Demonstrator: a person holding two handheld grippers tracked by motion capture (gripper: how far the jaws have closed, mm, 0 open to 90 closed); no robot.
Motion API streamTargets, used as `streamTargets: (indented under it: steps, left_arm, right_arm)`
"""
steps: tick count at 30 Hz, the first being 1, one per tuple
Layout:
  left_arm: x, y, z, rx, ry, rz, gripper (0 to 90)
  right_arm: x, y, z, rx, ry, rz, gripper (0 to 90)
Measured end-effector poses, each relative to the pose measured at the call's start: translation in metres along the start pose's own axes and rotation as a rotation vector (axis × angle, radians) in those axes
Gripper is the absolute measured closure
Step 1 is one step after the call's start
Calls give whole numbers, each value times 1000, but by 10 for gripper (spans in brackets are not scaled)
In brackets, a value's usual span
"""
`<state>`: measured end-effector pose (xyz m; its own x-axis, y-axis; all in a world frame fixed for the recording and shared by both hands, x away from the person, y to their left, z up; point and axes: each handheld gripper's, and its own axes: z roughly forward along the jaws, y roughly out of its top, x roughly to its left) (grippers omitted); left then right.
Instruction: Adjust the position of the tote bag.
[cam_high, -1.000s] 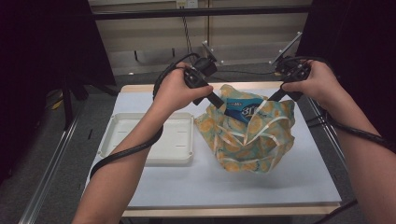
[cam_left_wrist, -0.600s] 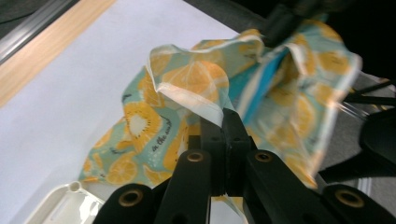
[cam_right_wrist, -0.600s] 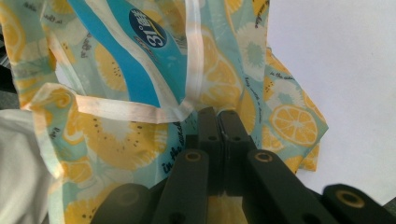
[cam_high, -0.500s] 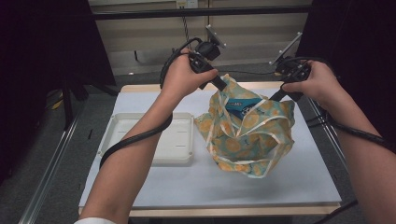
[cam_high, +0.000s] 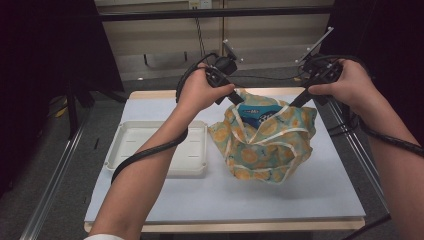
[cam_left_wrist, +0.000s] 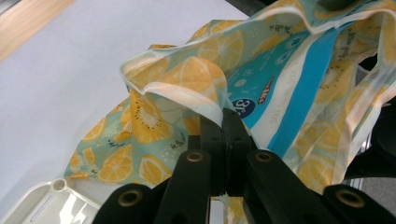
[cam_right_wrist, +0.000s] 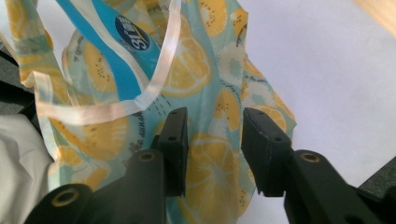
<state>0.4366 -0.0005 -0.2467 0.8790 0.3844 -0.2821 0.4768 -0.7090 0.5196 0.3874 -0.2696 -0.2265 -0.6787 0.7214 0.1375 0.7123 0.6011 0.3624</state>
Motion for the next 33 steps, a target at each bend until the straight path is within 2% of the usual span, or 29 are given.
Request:
streamTargets:
  steps: [4,10,15,18,22,25,26,28,30,33]
  left_arm:
    - [0,-1,0,-1,2,0,899]
    - [1,-4,0,-6,1,-17,898]
    - [0,-3,0,-2,6,-18,899]
    - [-1,-2,1,1,4,-11,899]
    - [-2,-2,3,3,4,-8,899]
    - [-3,-1,2,8,5,-10,899]
    - [-3,-1,2,10,4,-3,899]
    - [-3,-1,2,10,2,-14,899]
    - [-3,-1,2,11,5,-6,898]
    - [-3,-2,1,8,4,-11,899]
  right_arm:
    - [2,0,-10,-12,-5,-10,555]
    - [6,-1,-22,-30,-9,7,494]
    - [9,0,-28,-35,-1,-14,436]
    - [11,0,-31,-40,-1,-20,368]
    - [15,-3,-30,-39,32,-43,341]
    - [22,-3,-26,-19,61,-62,366]
    - [24,-3,-23,-9,68,-79,384]
    - [28,-3,-18,16,88,-111,412]
    - [31,-2,-12,26,105,-125,447]
    - [34,0,-4,51,103,-151,481]
